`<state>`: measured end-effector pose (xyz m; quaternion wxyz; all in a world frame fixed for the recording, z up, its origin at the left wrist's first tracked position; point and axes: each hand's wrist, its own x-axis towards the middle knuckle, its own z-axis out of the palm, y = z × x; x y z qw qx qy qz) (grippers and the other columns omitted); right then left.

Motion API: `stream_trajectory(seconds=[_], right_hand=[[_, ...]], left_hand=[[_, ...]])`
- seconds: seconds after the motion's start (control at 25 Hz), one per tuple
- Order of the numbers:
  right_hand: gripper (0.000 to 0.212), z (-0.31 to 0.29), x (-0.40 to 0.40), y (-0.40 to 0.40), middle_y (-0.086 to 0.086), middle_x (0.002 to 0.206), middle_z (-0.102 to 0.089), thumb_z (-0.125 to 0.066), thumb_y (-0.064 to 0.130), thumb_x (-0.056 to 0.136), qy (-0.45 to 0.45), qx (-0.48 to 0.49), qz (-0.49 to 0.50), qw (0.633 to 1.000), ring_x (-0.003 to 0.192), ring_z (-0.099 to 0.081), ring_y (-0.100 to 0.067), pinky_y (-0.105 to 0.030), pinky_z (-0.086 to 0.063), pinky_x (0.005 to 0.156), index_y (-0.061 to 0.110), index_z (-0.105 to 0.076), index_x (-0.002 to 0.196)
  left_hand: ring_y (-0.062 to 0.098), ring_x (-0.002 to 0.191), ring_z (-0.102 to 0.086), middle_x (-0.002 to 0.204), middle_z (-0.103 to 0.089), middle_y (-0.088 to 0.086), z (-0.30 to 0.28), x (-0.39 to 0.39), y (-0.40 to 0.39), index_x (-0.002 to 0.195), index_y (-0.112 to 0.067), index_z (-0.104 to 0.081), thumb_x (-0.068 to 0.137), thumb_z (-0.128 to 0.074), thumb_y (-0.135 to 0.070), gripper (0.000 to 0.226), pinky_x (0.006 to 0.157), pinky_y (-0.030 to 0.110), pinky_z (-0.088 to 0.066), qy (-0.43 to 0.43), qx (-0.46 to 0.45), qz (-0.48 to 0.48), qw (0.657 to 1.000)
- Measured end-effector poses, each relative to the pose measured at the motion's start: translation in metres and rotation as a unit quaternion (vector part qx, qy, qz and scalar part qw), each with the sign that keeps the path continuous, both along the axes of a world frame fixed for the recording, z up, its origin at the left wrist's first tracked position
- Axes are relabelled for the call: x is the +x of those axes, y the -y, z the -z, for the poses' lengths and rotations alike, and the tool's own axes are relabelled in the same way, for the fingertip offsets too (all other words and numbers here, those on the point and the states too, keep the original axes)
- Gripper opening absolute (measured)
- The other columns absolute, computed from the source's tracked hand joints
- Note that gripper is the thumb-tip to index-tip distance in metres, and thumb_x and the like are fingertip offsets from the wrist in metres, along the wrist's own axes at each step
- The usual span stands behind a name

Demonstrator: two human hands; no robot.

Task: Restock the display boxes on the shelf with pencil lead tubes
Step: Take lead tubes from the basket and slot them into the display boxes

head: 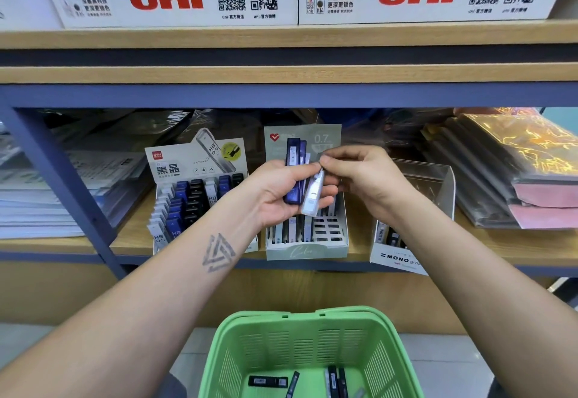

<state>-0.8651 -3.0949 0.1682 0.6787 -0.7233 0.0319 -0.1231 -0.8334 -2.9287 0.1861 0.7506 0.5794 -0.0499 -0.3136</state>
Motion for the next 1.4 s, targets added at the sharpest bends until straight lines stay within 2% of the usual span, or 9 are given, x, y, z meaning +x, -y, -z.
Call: stream_trajectory(seconds=[0.2, 0.32, 0.4, 0.52, 0.6, 0.76, 1.08, 1.24, 1.4], right_hand=[[0.013, -0.004, -0.003, 0.010, -0.014, 0.088, -0.072, -0.061, -0.004, 0.094, 0.006, 0.188, -0.003, 0.982, 0.071, -0.068, -0.017, -0.023, -0.057, 0.064, -0.001, -0.066, 0.105], [0.010, -0.005, -0.005, 0.011, -0.016, 0.090, -0.073, -0.061, 0.000, 0.096, 0.008, 0.212, -0.023, 0.977, 0.076, -0.071, -0.020, -0.027, -0.060, 0.069, 0.001, -0.065, 0.104], [0.008, -0.004, -0.006, 0.009, -0.012, 0.087, -0.072, -0.063, 0.011, 0.096, -0.008, 0.228, -0.036, 0.973, 0.078, -0.070, -0.020, -0.029, -0.058, 0.071, 0.004, -0.067, 0.098], [0.008, 0.000, -0.005, 0.008, -0.011, 0.081, -0.069, -0.067, 0.002, 0.091, -0.015, 0.145, -0.039, 0.989, 0.081, -0.066, -0.021, -0.030, -0.057, 0.074, 0.003, -0.068, 0.083], [0.011, 0.003, -0.005, 0.005, -0.014, 0.083, -0.071, -0.069, -0.008, 0.086, -0.023, 0.085, -0.065, 0.994, 0.082, -0.068, -0.024, -0.032, -0.058, 0.077, 0.002, -0.068, 0.092], [0.016, 0.003, -0.008, 0.000, -0.010, 0.082, -0.073, -0.076, 0.001, 0.085, -0.040, -0.030, -0.109, 0.993, 0.079, -0.068, -0.023, -0.036, -0.053, 0.075, 0.005, -0.071, 0.099], [0.061, -0.009, -0.016, -0.001, -0.020, 0.098, -0.070, -0.076, -0.009, 0.080, -0.013, -0.142, -0.121, 0.982, 0.077, -0.072, -0.029, -0.037, -0.061, 0.070, 0.019, -0.052, 0.130], [0.030, -0.010, -0.014, 0.006, -0.023, 0.096, -0.072, -0.071, 0.001, 0.091, 0.012, -0.143, -0.035, 0.989, 0.090, -0.074, -0.033, -0.039, -0.063, 0.069, 0.018, -0.063, 0.114], [0.012, -0.011, -0.007, -0.003, -0.027, 0.101, -0.068, -0.076, 0.006, 0.089, 0.041, -0.120, -0.020, 0.992, 0.083, -0.073, -0.032, -0.036, -0.063, 0.069, 0.009, -0.071, 0.100]], left_hand=[[0.034, 0.087, -0.075, 0.103, -0.072, 0.028, 0.000, 0.003, -0.007, 0.119, 0.007, -0.062, 0.102, -0.055, -0.012, 0.027, 0.075, 0.047, -0.063, -0.032, 0.013, 0.023, 0.999], [0.025, 0.067, -0.072, 0.094, -0.073, 0.025, 0.000, 0.007, -0.010, 0.115, 0.007, -0.061, 0.100, -0.057, -0.009, 0.023, 0.054, 0.027, -0.060, -0.027, 0.029, 0.001, 0.999], [0.013, 0.053, -0.059, 0.087, -0.068, 0.022, 0.000, 0.011, -0.010, 0.106, 0.004, -0.061, 0.097, -0.059, -0.004, 0.012, 0.040, 0.015, -0.045, -0.023, 0.020, -0.031, 0.999], [0.010, 0.049, -0.047, 0.078, -0.058, 0.016, 0.000, 0.015, -0.008, 0.090, -0.001, -0.058, 0.094, -0.056, 0.008, 0.011, 0.037, 0.013, -0.035, -0.008, -0.014, -0.103, 0.995], [0.010, 0.050, -0.048, 0.075, -0.057, 0.015, 0.001, 0.016, -0.007, 0.087, -0.001, -0.059, 0.093, -0.055, 0.012, 0.015, 0.038, 0.013, -0.036, 0.025, -0.018, -0.133, 0.991], [0.011, 0.053, -0.049, 0.073, -0.059, 0.014, 0.001, 0.013, -0.006, 0.086, -0.003, -0.060, 0.090, -0.062, 0.011, 0.015, 0.040, 0.014, -0.036, 0.069, 0.002, -0.137, 0.988], [0.010, 0.049, -0.047, 0.079, -0.060, 0.015, 0.000, 0.013, 0.001, 0.096, 0.001, -0.062, 0.093, -0.062, 0.004, 0.004, 0.037, 0.016, -0.032, 0.058, -0.038, -0.112, 0.991], [0.009, 0.047, -0.046, 0.071, -0.059, 0.010, -0.007, 0.015, -0.006, 0.100, 0.000, -0.061, 0.099, -0.056, -0.013, 0.014, 0.036, 0.015, -0.031, 0.014, -0.040, -0.103, 0.994], [0.013, 0.047, -0.046, 0.066, -0.063, 0.013, -0.013, 0.018, -0.022, 0.102, -0.004, -0.054, 0.101, -0.048, -0.011, 0.009, 0.035, 0.016, -0.031, 0.011, -0.036, -0.120, 0.992]])
